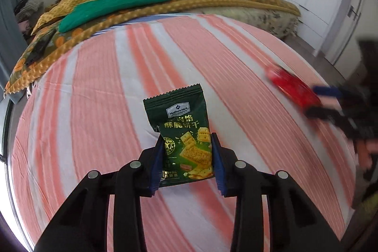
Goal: Collect trash
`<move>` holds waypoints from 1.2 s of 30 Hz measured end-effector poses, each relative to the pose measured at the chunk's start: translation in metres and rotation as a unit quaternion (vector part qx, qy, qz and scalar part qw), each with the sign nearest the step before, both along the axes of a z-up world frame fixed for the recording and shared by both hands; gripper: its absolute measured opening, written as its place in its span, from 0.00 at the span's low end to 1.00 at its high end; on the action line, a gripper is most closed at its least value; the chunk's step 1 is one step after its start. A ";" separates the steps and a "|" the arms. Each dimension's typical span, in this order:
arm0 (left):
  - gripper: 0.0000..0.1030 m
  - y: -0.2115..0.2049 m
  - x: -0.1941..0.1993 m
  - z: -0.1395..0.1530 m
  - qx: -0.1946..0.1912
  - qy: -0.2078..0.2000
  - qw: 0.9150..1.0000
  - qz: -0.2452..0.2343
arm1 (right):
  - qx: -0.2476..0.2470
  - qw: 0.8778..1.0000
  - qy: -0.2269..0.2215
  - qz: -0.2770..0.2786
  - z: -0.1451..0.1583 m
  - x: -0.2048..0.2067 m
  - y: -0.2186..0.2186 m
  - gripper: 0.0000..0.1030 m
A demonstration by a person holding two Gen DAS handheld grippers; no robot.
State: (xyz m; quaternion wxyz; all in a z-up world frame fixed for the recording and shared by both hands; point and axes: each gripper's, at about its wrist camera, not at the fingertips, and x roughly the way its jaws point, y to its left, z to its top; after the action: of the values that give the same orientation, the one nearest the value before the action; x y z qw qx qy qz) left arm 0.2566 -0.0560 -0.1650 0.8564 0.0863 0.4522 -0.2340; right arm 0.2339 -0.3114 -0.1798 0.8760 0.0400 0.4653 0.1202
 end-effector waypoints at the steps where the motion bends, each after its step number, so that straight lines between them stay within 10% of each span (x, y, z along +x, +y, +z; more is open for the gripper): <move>1: 0.35 -0.005 -0.011 -0.001 0.000 0.002 1.000 -0.003 | -0.001 1.000 0.013 -0.002 -0.002 0.008 0.001 0.62; 5: 0.35 -0.012 -0.039 -0.008 0.001 0.003 1.000 0.004 | -0.012 0.999 0.040 -0.011 -0.011 0.018 0.006 0.19; 13: 0.44 -0.002 -0.079 -0.010 -0.002 -0.002 1.000 0.024 | -0.031 0.999 0.016 0.011 -0.013 -0.074 0.019 0.17; 16: 0.76 0.001 -0.085 -0.012 0.007 -0.011 0.999 0.040 | -0.042 0.999 0.000 0.001 -0.016 -0.099 0.025 0.18; 18: 0.79 0.001 -0.084 -0.017 0.020 -0.011 0.999 0.046 | -0.046 0.999 -0.008 -0.012 -0.017 -0.108 0.023 0.62; 20: 0.84 0.001 -0.086 -0.019 0.031 -0.020 0.998 0.050 | -0.045 0.999 -0.015 -0.026 -0.019 -0.112 0.019 0.74; 36: 0.91 0.006 -0.080 -0.020 0.030 -0.013 0.998 0.057 | -0.059 0.998 -0.007 -0.005 -0.024 -0.112 0.022 0.81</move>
State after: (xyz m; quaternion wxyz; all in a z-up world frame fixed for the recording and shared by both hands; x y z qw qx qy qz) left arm 0.1766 -0.0501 -0.1852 0.8709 0.0891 0.4524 -0.1702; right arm 0.1216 -0.2899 -0.2040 0.8805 -0.0102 0.4656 0.0888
